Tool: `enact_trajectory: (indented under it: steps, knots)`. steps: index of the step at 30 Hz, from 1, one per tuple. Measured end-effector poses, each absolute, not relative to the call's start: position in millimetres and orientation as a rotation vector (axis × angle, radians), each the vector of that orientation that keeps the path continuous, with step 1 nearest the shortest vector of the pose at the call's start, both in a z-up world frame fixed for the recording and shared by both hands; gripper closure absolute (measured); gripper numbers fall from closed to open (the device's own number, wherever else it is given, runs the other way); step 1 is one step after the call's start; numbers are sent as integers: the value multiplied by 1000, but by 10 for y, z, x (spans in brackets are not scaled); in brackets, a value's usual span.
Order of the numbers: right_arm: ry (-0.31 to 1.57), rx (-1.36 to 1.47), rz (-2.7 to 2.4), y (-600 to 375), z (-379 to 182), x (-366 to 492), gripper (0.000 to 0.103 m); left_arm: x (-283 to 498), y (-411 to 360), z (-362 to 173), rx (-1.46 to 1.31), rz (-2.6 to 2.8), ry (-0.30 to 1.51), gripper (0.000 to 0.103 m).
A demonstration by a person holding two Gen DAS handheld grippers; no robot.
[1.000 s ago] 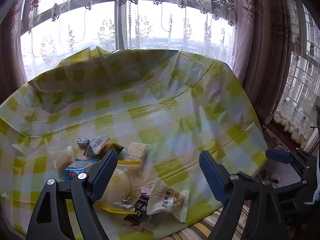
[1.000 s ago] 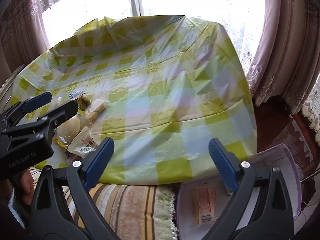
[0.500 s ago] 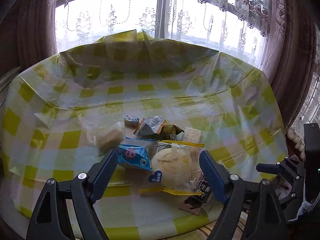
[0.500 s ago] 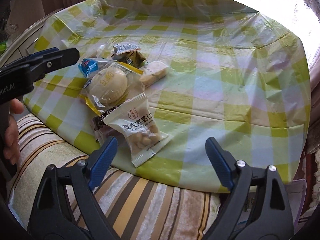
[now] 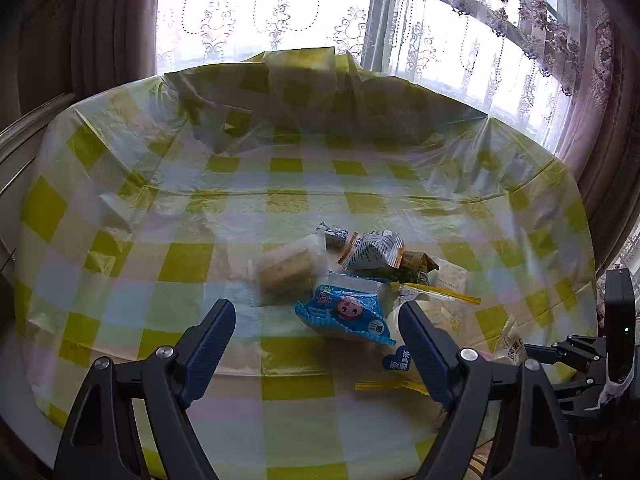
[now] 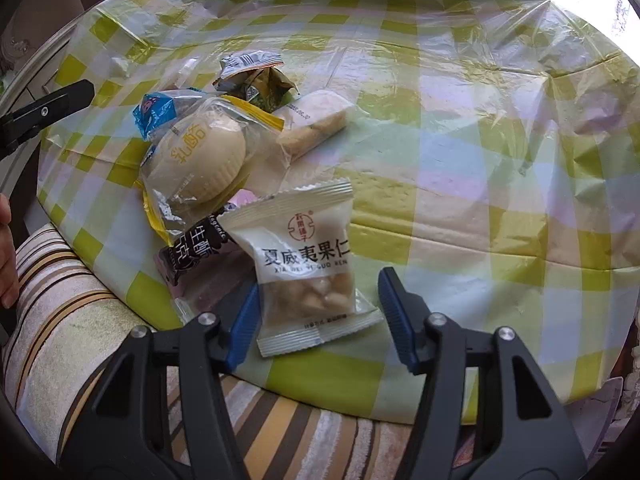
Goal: Organize snacks
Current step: 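Grasp the white nut snack bag with the right tool while the left tool grasps the bread bag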
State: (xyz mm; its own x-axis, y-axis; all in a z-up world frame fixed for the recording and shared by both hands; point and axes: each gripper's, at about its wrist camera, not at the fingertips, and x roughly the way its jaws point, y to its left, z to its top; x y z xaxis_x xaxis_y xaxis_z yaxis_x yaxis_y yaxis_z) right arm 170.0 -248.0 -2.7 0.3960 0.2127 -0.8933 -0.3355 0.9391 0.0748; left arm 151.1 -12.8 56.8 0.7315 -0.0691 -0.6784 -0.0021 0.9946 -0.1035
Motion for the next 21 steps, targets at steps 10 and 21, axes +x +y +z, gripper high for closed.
enact_trajectory:
  steps: [10,21]
  knots:
    - [1093,-76,231,-2588,-20,1771,55,1826,154,378,-163,-21,815,18]
    - [1075,-67,139,-2617,-24,1825,56,2334,423,102,-367,-62,901,19]
